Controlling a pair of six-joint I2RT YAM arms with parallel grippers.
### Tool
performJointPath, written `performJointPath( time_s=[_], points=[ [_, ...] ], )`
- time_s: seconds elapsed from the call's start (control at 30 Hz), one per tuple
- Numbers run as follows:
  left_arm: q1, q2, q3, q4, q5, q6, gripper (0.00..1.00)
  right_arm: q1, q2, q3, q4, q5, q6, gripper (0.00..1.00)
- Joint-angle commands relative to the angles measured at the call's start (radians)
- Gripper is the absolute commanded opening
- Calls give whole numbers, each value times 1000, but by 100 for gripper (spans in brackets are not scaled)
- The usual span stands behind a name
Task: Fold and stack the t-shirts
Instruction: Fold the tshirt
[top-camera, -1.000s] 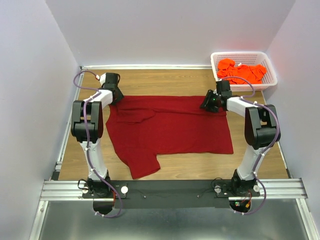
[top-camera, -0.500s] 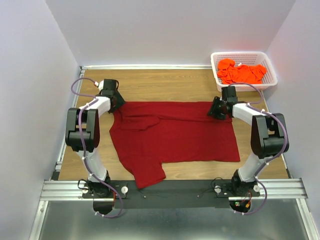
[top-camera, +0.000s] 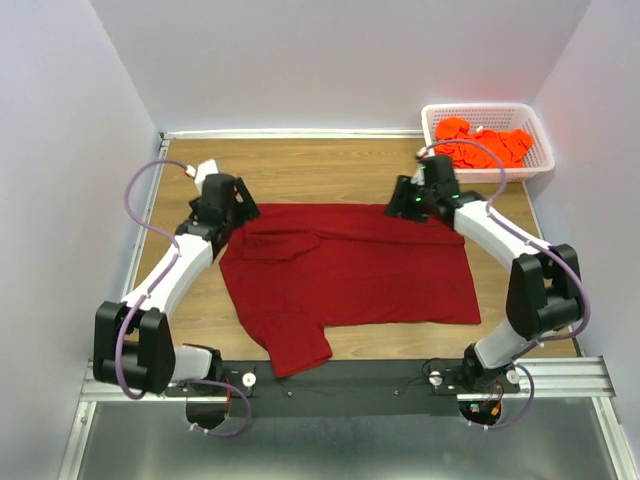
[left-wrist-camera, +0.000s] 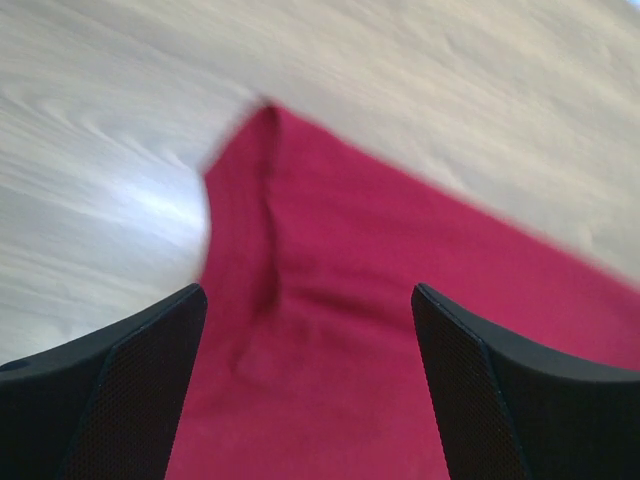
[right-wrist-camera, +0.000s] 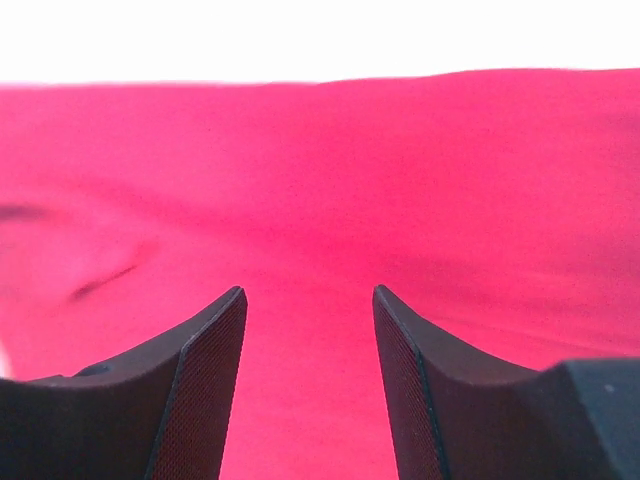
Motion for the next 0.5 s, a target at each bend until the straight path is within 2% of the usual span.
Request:
performJointPath(
  time_s=[0.0,0.17,0.3,0.47],
  points=[
    [-77,-44,-135,-15,40,-23,91,135,40,-27,153,-164,122,61],
    [-96,-93,-235,20,57,-55,93,295,152,-34,383,-172,242,60],
    [-108,-109,-247,30,50,-35,93,361,257,-26,504,-170,344,59],
    [-122,-144,-262,31,50,-28,93,405,344,-8,564,-138,440,59]
  ],
)
